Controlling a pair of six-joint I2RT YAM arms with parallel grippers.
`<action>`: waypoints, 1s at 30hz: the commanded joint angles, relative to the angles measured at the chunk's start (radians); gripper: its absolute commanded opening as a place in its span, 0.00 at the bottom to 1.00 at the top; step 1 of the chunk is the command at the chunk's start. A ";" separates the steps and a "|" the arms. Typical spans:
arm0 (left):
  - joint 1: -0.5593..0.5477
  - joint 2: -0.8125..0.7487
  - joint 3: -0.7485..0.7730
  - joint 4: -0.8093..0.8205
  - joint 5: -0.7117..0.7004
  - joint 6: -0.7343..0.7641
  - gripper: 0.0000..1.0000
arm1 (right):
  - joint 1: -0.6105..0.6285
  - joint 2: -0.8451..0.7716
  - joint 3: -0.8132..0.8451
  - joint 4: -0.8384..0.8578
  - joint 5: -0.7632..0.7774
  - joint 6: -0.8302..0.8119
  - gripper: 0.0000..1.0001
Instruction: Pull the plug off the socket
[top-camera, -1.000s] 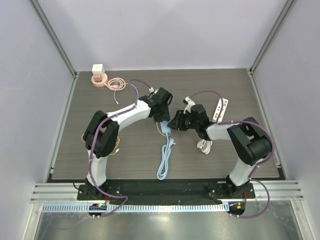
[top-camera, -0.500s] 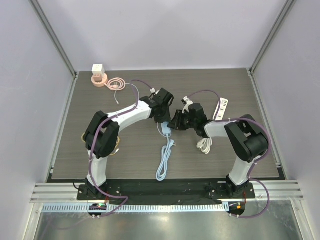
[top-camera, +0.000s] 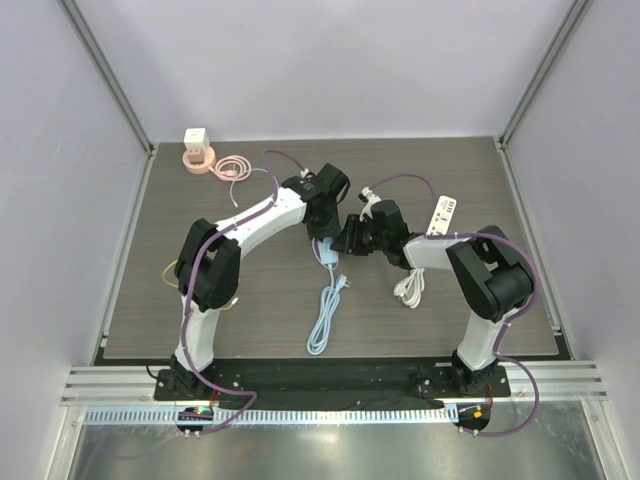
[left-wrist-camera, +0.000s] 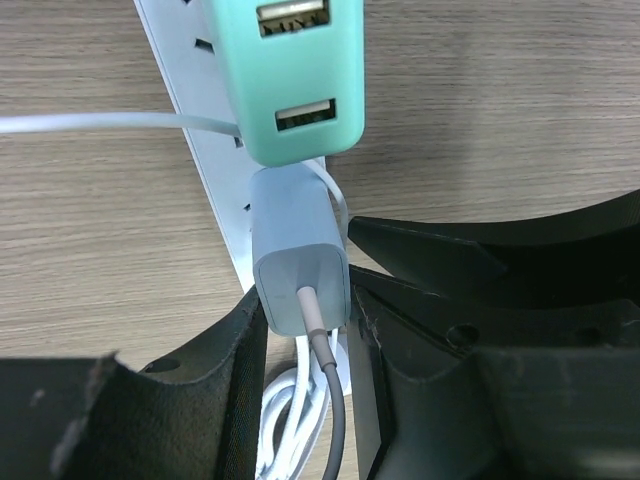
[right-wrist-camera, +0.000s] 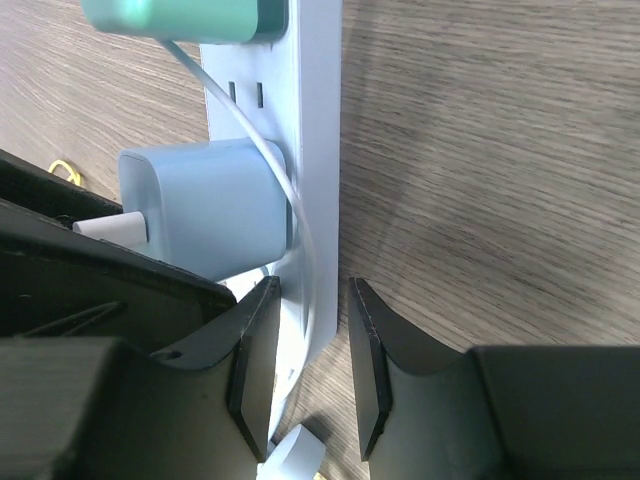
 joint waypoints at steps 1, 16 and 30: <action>-0.024 -0.041 0.079 -0.001 0.093 0.008 0.00 | 0.006 0.059 0.002 -0.100 0.122 -0.034 0.37; -0.032 -0.138 -0.173 0.204 -0.003 0.146 0.00 | -0.012 -0.108 -0.110 0.046 0.008 -0.039 0.43; -0.035 -0.159 -0.200 0.252 0.054 0.236 0.00 | -0.101 -0.251 -0.236 0.223 0.012 0.028 0.49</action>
